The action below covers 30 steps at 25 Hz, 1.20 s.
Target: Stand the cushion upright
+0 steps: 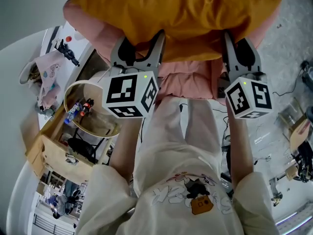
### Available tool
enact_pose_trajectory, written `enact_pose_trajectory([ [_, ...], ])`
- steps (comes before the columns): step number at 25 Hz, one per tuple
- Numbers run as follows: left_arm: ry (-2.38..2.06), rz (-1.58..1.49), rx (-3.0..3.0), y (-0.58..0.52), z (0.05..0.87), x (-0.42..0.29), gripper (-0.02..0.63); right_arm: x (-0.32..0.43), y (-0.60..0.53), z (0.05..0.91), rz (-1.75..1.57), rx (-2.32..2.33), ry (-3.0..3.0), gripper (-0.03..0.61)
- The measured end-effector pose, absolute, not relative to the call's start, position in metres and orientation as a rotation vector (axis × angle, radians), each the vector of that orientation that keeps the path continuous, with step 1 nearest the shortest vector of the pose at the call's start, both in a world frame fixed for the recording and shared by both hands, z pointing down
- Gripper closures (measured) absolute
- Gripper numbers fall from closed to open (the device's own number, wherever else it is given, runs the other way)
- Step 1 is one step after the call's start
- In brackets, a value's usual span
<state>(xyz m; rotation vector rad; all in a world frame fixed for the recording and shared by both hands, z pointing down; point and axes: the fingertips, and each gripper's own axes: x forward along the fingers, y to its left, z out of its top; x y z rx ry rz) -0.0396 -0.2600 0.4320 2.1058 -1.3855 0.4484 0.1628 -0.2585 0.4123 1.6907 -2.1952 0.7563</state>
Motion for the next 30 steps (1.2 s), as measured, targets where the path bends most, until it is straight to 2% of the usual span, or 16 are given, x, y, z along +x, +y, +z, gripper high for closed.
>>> enact_pose_trajectory([
  [30, -1.573, 0.392, 2.127, -0.276, 0.466, -0.039, 0.276, 0.168, -0.275, 0.450, 0.688, 1.637, -2.204, 0.410],
])
